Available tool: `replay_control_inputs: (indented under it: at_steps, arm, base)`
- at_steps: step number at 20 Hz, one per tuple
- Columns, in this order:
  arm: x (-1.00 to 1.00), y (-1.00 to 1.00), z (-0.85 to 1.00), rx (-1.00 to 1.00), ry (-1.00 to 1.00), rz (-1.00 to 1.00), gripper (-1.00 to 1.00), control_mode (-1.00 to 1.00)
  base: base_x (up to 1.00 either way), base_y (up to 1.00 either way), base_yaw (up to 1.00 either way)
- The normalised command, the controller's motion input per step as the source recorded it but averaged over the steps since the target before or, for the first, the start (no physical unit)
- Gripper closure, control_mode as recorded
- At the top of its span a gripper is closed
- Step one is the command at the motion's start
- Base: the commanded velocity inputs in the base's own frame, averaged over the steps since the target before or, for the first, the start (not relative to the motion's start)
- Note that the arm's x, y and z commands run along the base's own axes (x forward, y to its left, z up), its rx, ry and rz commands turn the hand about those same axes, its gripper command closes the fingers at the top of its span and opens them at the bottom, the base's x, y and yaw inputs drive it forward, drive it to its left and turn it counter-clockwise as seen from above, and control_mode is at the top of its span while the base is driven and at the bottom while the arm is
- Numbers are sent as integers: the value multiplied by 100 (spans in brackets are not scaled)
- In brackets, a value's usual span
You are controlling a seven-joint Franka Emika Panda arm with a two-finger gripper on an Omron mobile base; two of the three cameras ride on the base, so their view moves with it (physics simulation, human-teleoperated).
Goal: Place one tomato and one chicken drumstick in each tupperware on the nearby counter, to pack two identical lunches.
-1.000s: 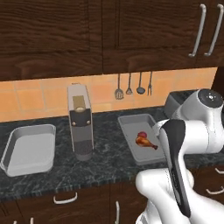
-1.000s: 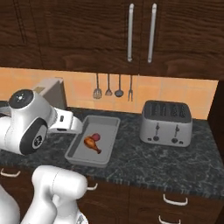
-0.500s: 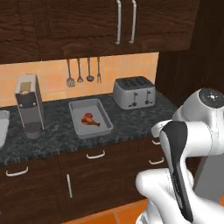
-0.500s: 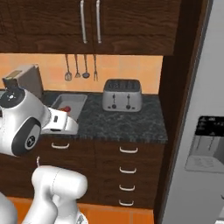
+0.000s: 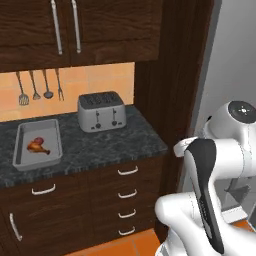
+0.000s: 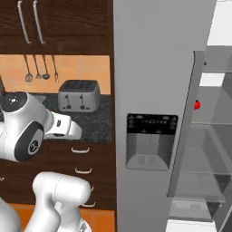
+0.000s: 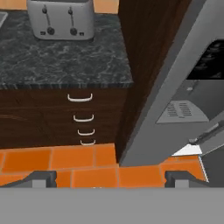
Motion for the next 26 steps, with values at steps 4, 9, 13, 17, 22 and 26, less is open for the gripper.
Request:
replay_control_inputs:
  at_steps: [4, 9, 13, 17, 22, 26]
  arm:
    - [0, 0, 0, 0, 0, 0, -100, 100]
    - [0, 0, 0, 0, 0, 0, -100, 100]
    - [0, 0, 0, 0, 0, 0, -100, 100]
    - [0, 0, 0, 0, 0, 0, -100, 100]
    - [0, 0, 0, 0, 0, 0, -100, 100]
    - [0, 0, 0, 0, 0, 0, -100, 100]
  base:
    - [0, -100, 0]
    - [0, -100, 0]
    - [1, -88, 0]
    - [18, -50, 0]
    - [38, -33, 0]
    - [34, -62, 1]
